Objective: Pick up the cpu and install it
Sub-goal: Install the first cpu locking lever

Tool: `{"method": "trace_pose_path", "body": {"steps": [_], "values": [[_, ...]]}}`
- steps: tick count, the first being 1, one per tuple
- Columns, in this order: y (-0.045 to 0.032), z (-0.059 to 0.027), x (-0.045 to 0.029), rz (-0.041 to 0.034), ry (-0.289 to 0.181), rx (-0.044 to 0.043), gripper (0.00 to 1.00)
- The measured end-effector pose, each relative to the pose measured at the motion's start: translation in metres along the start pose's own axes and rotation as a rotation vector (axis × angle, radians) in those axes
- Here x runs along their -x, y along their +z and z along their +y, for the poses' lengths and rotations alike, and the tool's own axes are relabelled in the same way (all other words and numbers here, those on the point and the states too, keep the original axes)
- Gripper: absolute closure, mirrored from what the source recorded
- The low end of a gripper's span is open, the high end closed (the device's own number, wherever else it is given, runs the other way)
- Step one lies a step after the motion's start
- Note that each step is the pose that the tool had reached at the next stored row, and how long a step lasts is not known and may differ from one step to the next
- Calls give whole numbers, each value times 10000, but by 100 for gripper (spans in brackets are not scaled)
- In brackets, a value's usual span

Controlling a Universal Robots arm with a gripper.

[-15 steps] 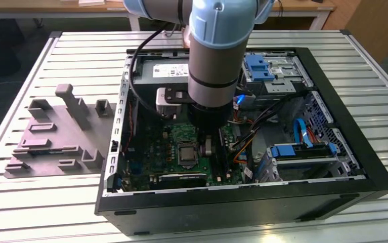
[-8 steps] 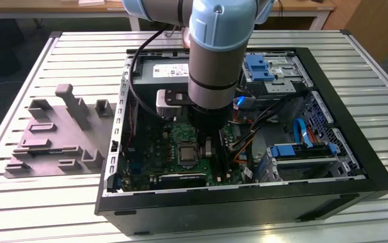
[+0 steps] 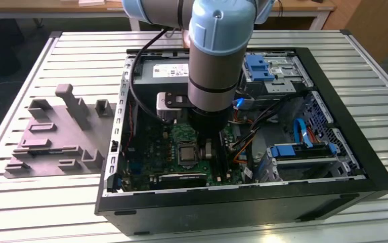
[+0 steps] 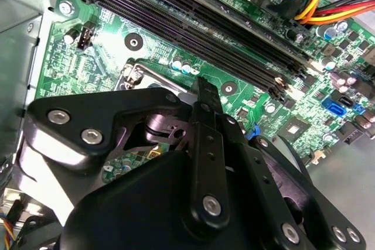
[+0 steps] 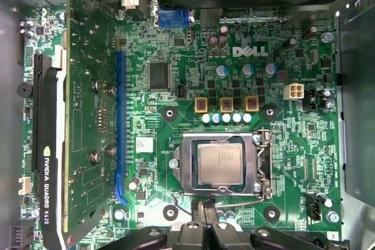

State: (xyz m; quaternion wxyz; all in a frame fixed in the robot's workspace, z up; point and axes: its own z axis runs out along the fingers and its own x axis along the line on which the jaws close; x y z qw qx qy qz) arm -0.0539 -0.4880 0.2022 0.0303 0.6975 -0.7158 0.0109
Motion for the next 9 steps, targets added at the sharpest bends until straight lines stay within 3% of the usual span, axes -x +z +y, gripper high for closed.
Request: {"method": "trace_pose_path", "body": {"steps": [9], "values": [[55, 3, -2, 3, -127, -7, 89]]}}
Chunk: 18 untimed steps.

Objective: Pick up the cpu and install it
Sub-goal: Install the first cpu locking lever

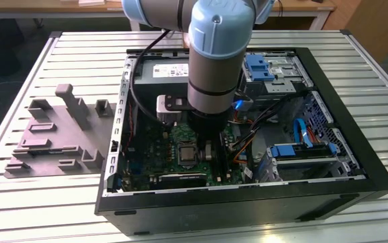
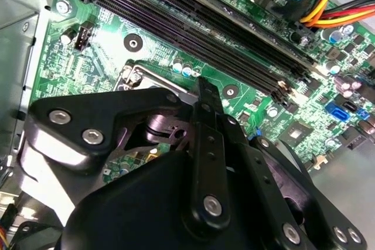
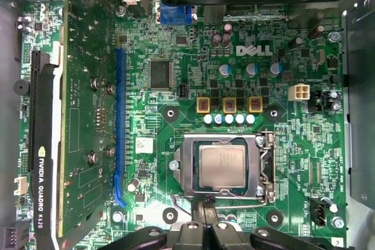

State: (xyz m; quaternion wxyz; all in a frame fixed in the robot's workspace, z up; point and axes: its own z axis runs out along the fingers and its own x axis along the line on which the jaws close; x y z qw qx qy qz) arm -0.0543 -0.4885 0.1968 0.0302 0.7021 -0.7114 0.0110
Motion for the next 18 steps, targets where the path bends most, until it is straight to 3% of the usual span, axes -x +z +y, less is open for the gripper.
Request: {"method": "trace_pose_path", "body": {"steps": [10, 18], "values": [[78, -1, -11, 10, -100, -2, 89], [98, -11, -9, 4, -149, -8, 89]]}}
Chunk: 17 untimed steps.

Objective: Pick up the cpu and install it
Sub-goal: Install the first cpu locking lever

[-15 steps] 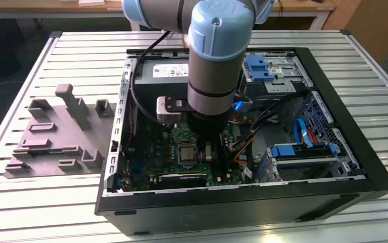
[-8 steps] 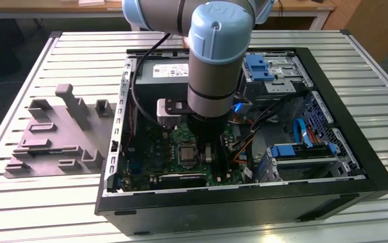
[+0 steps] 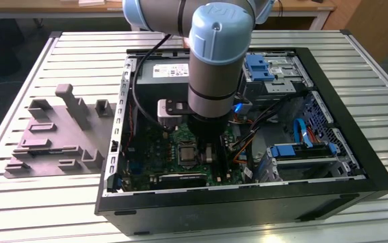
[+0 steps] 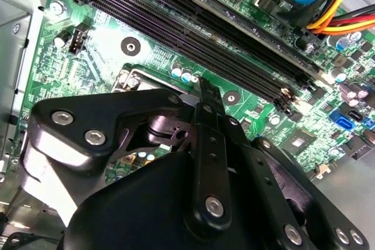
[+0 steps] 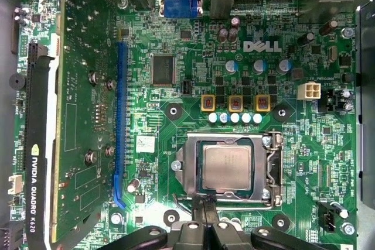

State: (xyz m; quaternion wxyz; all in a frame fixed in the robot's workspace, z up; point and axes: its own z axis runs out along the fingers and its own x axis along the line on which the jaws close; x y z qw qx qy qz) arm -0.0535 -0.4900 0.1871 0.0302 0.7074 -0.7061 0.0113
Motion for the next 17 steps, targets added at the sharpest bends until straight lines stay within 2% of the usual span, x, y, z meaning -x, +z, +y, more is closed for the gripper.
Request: {"method": "trace_pose_path", "body": {"steps": [17], "values": [[21, -18, 2, 2, -87, -4, 89]]}}
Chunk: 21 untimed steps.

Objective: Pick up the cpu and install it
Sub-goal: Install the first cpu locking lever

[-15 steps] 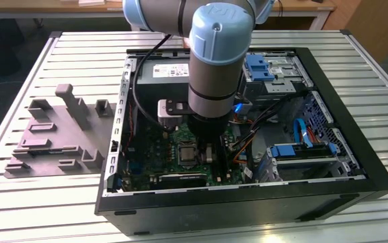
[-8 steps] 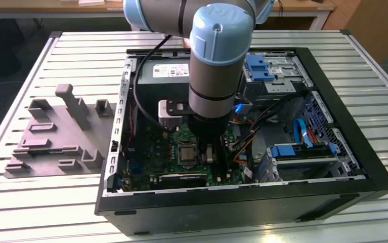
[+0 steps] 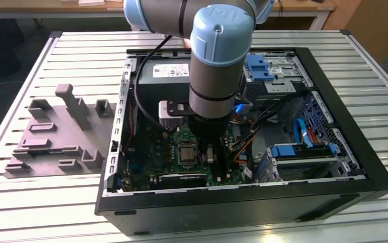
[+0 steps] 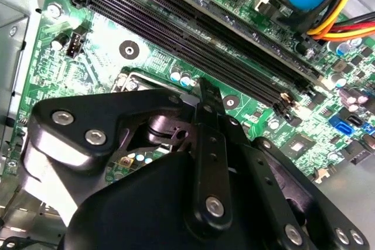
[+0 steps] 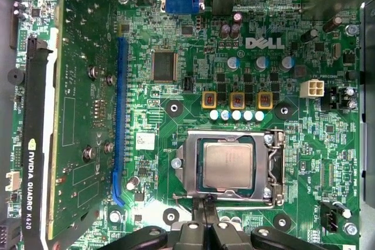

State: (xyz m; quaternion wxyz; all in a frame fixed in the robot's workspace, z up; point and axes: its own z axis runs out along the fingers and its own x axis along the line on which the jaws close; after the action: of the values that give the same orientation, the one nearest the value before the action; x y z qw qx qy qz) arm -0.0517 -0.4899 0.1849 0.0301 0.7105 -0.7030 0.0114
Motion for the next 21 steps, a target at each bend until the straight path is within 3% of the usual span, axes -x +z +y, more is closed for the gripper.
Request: {"method": "trace_pose_path", "body": {"steps": [6, 15, 21], "values": [[-49, 1, -1, -7, 1, -5, 89], [-255, 7, -15, 7, 1, -1, 89], [-267, 7, -15, 6, 0, -1, 89]]}}
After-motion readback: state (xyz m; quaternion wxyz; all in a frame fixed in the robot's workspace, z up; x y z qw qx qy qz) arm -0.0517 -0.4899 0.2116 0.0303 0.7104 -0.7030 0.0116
